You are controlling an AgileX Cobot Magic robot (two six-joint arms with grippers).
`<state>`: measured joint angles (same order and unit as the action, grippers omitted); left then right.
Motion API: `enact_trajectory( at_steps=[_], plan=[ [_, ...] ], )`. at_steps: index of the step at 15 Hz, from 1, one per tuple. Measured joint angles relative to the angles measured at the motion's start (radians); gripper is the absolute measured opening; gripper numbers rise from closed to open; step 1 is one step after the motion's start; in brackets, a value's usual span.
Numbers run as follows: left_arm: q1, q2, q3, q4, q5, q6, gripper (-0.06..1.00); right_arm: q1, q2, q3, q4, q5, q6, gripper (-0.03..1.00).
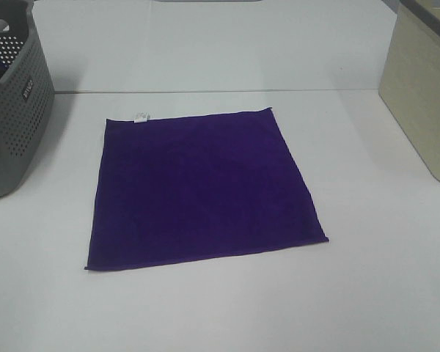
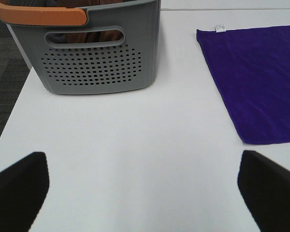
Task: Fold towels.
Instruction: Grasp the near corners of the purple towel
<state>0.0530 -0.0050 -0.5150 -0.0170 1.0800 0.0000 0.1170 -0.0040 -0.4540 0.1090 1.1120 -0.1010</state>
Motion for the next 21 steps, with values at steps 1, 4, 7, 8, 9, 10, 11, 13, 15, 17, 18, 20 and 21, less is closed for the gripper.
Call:
enact_trajectory(
  at_steps=[1,4,7,8,9,10,11,13,15,17,18,20,21],
  plan=[
    [0.0,0.0,0.0,0.0,0.0,0.0,0.99,0.0,0.0,0.0,0.0,0.0,0.0,0.88],
    [0.0,0.0,0.0,0.0,0.0,0.0,0.99,0.0,0.0,0.0,0.0,0.0,0.0,0.88],
    [0.0,0.0,0.0,0.0,0.0,0.0,0.99,0.0,0.0,0.0,0.0,0.0,0.0,0.9],
    [0.0,0.0,0.0,0.0,0.0,0.0,0.99,0.0,0.0,0.0,0.0,0.0,0.0,0.93],
    [0.0,0.0,0.0,0.0,0.0,0.0,0.99,0.0,0.0,0.0,0.0,0.0,0.0,0.95],
    [0.0,0.0,0.0,-0.004,0.0,0.007,0.99,0.0,0.0,0.0,0.0,0.0,0.0,0.95],
    [0.0,0.0,0.0,-0.013,0.0,0.013,0.99,0.0,0.0,0.0,-0.001,0.0,0.0,0.96],
    [0.0,0.0,0.0,-0.019,0.0,0.019,0.99,0.0,0.0,0.0,-0.002,0.0,0.0,0.96],
    [0.0,0.0,0.0,-0.02,0.0,0.019,0.99,0.0,0.0,0.0,-0.002,0.0,0.0,0.96],
    [0.0,0.0,0.0,-0.02,0.0,0.019,0.99,0.0,0.0,0.0,-0.002,0.0,0.0,0.96],
    [0.0,0.0,0.0,-0.021,0.0,0.019,0.99,0.0,0.0,0.0,-0.002,0.0,0.0,0.96],
    [0.0,0.0,0.0,-0.021,0.0,0.019,0.99,0.0,0.0,0.0,-0.002,0.0,0.0,0.96],
    [0.0,0.0,0.0,-0.022,0.0,0.019,0.99,0.0,0.0,0.0,-0.002,0.0,0.0,0.96]
  ],
)
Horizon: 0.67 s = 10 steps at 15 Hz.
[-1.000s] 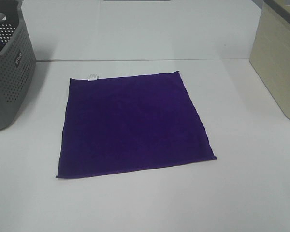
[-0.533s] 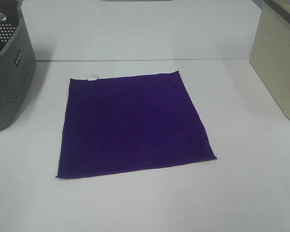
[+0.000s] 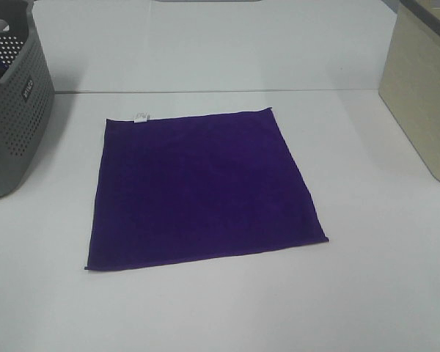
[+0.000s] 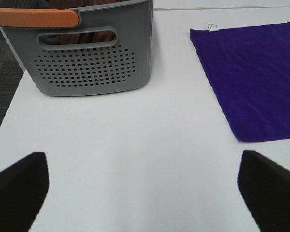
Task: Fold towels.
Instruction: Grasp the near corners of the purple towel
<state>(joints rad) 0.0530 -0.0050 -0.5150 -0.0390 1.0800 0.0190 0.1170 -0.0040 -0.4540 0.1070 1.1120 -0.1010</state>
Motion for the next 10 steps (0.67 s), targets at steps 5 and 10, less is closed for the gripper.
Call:
enact_trajectory(
  at_steps=[5,10],
  plan=[
    [0.0,0.0,0.0,0.0,0.0,0.0,0.99,0.0,0.0,0.0,0.0,0.0,0.0,0.96],
    [0.0,0.0,0.0,0.0,0.0,0.0,0.99,0.0,0.0,0.0,0.0,0.0,0.0,0.96]
  ],
)
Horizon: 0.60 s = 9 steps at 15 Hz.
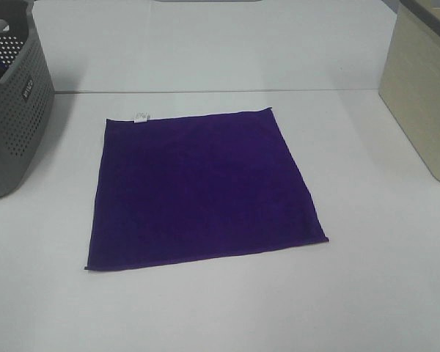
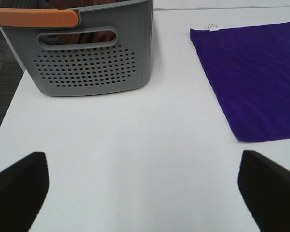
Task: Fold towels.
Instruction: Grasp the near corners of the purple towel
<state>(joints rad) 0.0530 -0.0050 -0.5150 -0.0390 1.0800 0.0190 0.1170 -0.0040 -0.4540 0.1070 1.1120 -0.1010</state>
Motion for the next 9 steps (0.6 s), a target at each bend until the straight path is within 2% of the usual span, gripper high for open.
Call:
enact_trajectory(
  at_steps=[9],
  plan=[
    [0.0,0.0,0.0,0.0,0.0,0.0,0.99,0.0,0.0,0.0,0.0,0.0,0.0,0.96]
  ],
)
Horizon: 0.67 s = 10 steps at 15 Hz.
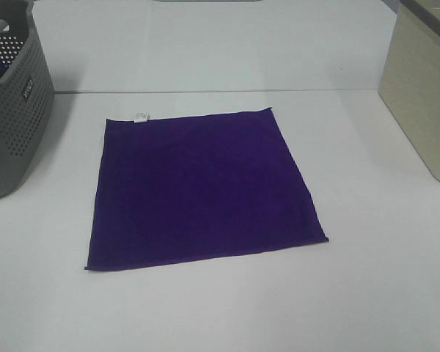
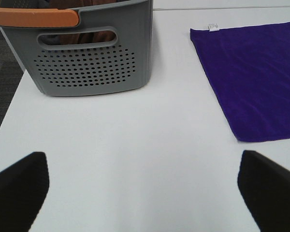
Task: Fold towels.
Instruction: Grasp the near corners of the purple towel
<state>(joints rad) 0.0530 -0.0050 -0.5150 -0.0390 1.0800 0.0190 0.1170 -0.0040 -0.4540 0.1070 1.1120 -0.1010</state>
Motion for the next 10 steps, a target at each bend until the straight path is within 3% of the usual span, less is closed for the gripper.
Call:
enact_trajectory(
  at_steps=[10],
  plan=[
    [0.0,0.0,0.0,-0.008,0.0,0.0,0.99,0.0,0.0,0.0,0.0,0.0,0.0,0.96]
  ],
)
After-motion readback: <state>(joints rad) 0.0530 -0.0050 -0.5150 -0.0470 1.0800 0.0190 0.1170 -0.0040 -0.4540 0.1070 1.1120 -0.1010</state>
